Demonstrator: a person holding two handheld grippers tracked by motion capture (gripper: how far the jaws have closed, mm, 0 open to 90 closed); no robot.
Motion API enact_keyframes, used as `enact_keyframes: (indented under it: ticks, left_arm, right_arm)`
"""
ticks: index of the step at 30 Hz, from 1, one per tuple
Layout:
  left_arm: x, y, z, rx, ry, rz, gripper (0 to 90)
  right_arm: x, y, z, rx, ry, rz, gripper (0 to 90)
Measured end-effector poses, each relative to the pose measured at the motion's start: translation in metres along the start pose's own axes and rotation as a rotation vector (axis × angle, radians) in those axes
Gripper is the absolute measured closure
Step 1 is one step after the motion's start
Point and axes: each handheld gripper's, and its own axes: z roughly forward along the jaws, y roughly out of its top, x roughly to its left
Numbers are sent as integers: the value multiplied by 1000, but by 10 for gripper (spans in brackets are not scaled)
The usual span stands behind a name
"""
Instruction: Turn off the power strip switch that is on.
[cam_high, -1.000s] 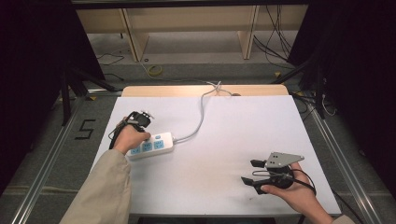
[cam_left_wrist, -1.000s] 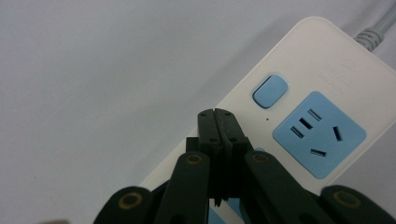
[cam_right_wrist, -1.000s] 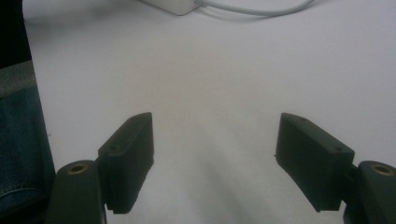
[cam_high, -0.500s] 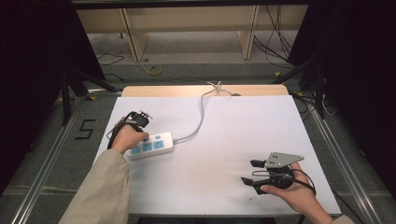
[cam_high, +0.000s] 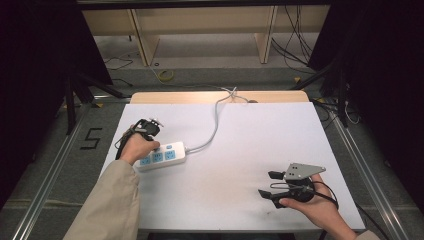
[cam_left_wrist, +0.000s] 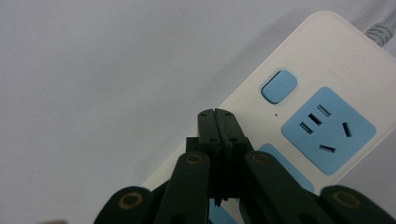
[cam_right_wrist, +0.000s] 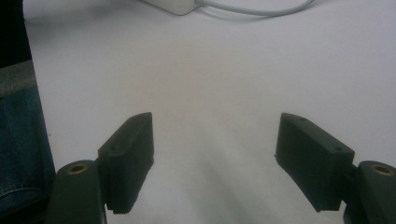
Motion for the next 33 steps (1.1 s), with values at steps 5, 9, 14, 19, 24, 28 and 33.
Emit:
enact_keyframes:
  ticks: [5,9,14,19,24,28,33]
  left_arm:
    - [-2,2,1,-9,9,1,900]
    - [-3,2,0,-11,0,-8,900]
    - [-5,3,1,-3,14,2,900]
    - [-3,3,1,-8,-9,-17,900]
    - [-5,4,1,1,6,-2,900]
    - [-5,4,1,5,10,-3,900]
    - [-8,6,2,16,27,9,900]
  right_arm:
    - [0,0,1,2,2,-3,283]
    - [0,0,1,3,0,0,283]
    - [0,0,1,6,2,-4,283]
    - [1,0,1,2,-1,-1,283]
    - [1,0,0,2,0,-1,283]
    - [1,0,0,1,1,-3,283]
    - [1,0,0,3,0,-1,284]
